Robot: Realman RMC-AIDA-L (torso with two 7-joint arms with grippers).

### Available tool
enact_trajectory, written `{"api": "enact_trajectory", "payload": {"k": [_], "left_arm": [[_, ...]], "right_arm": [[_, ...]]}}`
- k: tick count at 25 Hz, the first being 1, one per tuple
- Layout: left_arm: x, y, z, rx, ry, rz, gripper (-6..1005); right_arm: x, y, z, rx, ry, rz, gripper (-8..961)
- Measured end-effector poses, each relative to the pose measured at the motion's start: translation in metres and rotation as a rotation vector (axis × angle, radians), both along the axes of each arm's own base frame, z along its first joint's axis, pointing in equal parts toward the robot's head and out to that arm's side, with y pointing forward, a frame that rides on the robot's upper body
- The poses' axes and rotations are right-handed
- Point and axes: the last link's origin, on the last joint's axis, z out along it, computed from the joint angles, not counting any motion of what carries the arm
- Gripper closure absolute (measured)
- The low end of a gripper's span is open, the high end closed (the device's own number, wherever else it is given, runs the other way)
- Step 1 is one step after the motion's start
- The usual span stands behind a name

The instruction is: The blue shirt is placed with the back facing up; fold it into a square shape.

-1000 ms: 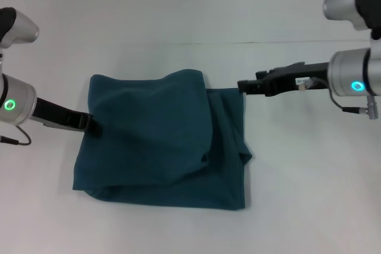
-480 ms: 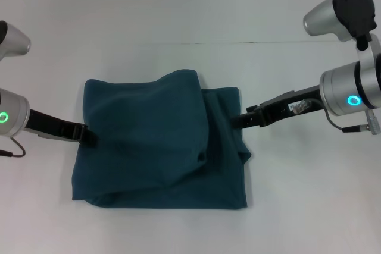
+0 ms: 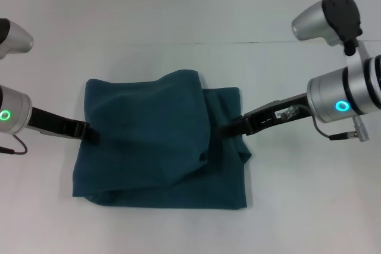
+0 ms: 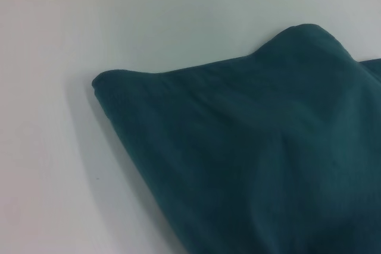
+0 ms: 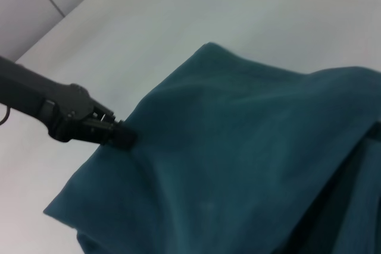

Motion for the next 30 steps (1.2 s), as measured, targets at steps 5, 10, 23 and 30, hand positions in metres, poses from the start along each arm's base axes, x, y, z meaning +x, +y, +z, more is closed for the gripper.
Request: {"api": "enact_trajectory", "payload": {"k": [5,10,23,30], "left_arm": [[0.001,0.001,0.0,-0.001,0.002,-0.006,911],[0.002,0.001,0.0,-0.002,0.001,-0.009,911],[0.005,0.002,-0.002,-0.009,-0.004,-0.013,911],[0.006,0.002,-0.002,-0.013,-0.001,-0.018,911]], "right_arm": [[-0.002,0.002,-0.011,-0.026,-0.011,0.0,448],[-0.008,0.004,-0.023,-0.046,-0.029,0.016,451],[-0.018,0.005,-0.045,-0.062,-0.018,0.05,462],[-0.022,0.002,-0.045,-0.077,0.024,0.061,489]]}}
